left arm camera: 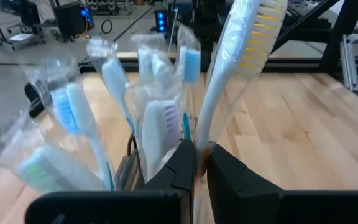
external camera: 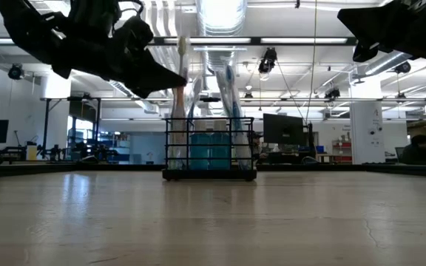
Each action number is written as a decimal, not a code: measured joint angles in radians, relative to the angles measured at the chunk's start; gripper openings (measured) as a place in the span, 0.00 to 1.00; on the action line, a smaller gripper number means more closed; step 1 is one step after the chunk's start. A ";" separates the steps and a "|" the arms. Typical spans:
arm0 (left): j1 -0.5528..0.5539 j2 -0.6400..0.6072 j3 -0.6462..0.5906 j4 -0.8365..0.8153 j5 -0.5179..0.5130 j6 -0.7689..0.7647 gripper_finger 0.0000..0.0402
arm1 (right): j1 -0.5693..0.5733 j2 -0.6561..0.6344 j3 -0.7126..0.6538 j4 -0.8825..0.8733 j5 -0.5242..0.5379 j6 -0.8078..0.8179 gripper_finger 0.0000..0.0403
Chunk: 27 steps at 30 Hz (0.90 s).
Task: Pick & Place toothbrushing station
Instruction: Put the orange toothbrush into the wire organizer
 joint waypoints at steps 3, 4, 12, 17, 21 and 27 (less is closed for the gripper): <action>0.000 0.029 0.000 0.005 -0.001 -0.001 0.06 | 0.000 0.000 0.000 0.000 0.000 0.000 0.02; 0.001 0.039 0.000 0.012 -0.002 -0.002 0.06 | 0.000 0.000 0.000 0.000 0.000 0.000 0.02; 0.003 0.110 -0.018 0.079 -0.003 -0.020 0.06 | 0.000 0.000 0.000 0.000 0.000 0.000 0.02; 0.003 0.147 -0.018 0.086 -0.004 -0.021 0.06 | 0.000 0.000 0.000 0.000 -0.001 0.000 0.02; 0.003 0.168 -0.018 0.096 -0.005 -0.021 0.06 | 0.000 0.000 0.000 0.000 -0.001 0.000 0.02; 0.011 0.188 -0.017 0.109 -0.008 -0.030 0.06 | 0.000 0.000 0.000 0.000 -0.001 0.000 0.02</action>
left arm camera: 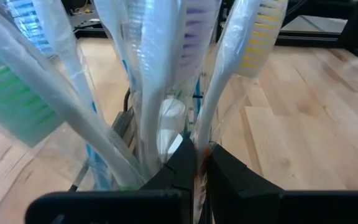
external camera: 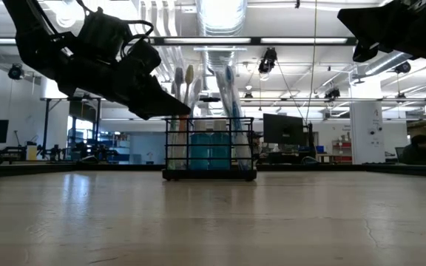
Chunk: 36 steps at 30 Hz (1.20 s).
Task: Pick & Place toothbrushing station
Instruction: Put the orange toothbrush into the wire organizer
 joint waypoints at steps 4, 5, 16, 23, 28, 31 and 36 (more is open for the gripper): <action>0.003 0.005 0.000 0.002 0.000 -0.002 0.06 | 0.000 0.000 0.000 0.000 0.000 0.000 0.02; 0.003 0.005 0.000 0.001 0.002 -0.002 0.06 | 0.000 0.000 0.000 0.000 0.000 0.000 0.02; 0.003 0.007 -0.003 -0.009 0.021 -0.024 0.27 | 0.000 0.000 0.000 0.000 0.000 0.000 0.02; 0.003 0.005 0.014 -0.010 0.089 -0.022 0.43 | 0.000 0.000 0.000 0.000 0.000 0.000 0.02; 0.003 -0.021 0.017 -0.009 0.091 -0.011 0.51 | 0.000 0.000 0.000 -0.006 0.000 0.000 0.02; 0.003 -0.051 0.017 -0.032 0.091 -0.009 0.54 | 0.000 0.000 0.000 -0.019 0.000 0.000 0.02; 0.003 -0.129 0.017 -0.092 0.091 0.000 0.54 | 0.000 0.000 0.000 -0.019 0.000 0.000 0.02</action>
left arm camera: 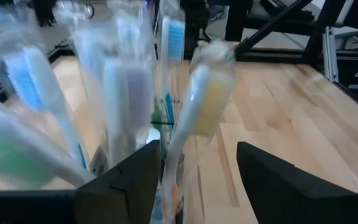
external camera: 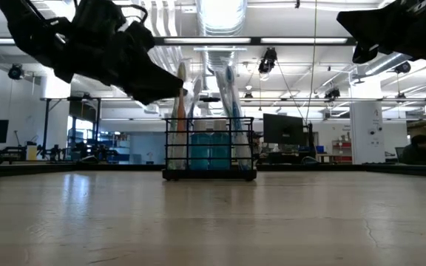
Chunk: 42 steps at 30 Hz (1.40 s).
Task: Pick & Place toothbrushing station
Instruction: Put the orange toothbrush into the wire organizer, then return to Home Position
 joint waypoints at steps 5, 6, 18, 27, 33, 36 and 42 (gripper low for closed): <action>0.000 -0.112 0.000 -0.094 0.000 0.001 0.54 | 0.000 0.000 0.000 0.000 0.000 0.000 0.02; 0.000 -0.136 0.000 -0.116 0.001 0.001 0.54 | 0.000 0.000 0.000 0.000 0.000 0.000 0.02; 0.000 -0.473 -0.001 -0.516 -0.031 0.146 0.51 | 0.000 0.000 0.000 0.001 0.000 0.000 0.02; 0.015 -0.730 -0.110 -0.541 -0.047 0.212 0.11 | 0.000 0.000 0.000 0.001 0.000 0.009 0.02; 0.058 -0.865 -0.172 -0.541 -0.050 0.194 0.02 | 0.000 0.000 0.000 0.002 0.028 0.042 0.02; 0.083 -0.916 -0.197 -0.542 -0.036 0.194 0.01 | -0.001 -0.006 0.000 0.000 0.117 0.069 0.02; 0.123 -0.992 -0.257 -0.508 0.018 0.197 0.01 | -0.021 -0.016 0.000 -0.001 0.056 0.064 0.02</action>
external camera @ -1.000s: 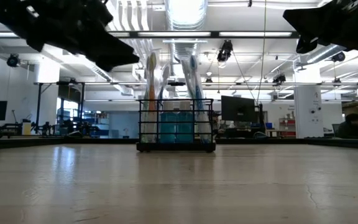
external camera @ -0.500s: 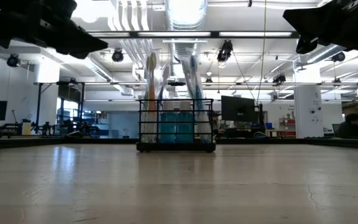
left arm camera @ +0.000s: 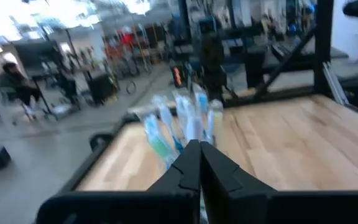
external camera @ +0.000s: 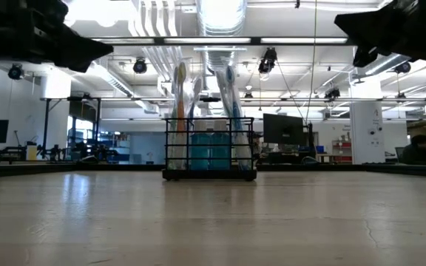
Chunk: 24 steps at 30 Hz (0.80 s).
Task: Pick & Place toothbrushing station
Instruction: Return to Home Position
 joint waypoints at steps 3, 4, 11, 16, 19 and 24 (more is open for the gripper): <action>0.016 -0.058 -0.033 0.038 0.001 0.000 0.01 | -0.025 0.000 0.000 -0.008 -0.040 0.028 0.02; 0.020 -0.078 -0.041 0.038 0.002 0.000 0.00 | -0.034 0.000 0.001 -0.022 -0.040 0.035 0.02; 0.030 -0.223 -0.074 -0.031 0.015 0.002 0.00 | -0.070 -0.034 0.001 -0.108 -0.040 0.046 0.02; 0.031 -0.311 -0.078 -0.058 0.015 0.008 0.00 | -0.076 -0.083 0.001 -0.189 -0.039 0.075 0.02; 0.032 -0.326 -0.090 -0.086 0.014 0.008 0.00 | -0.079 -0.109 0.001 -0.220 -0.039 0.085 0.02; 0.032 -0.326 -0.105 -0.092 0.008 0.015 0.00 | -0.080 -0.149 0.001 -0.275 -0.031 0.091 0.02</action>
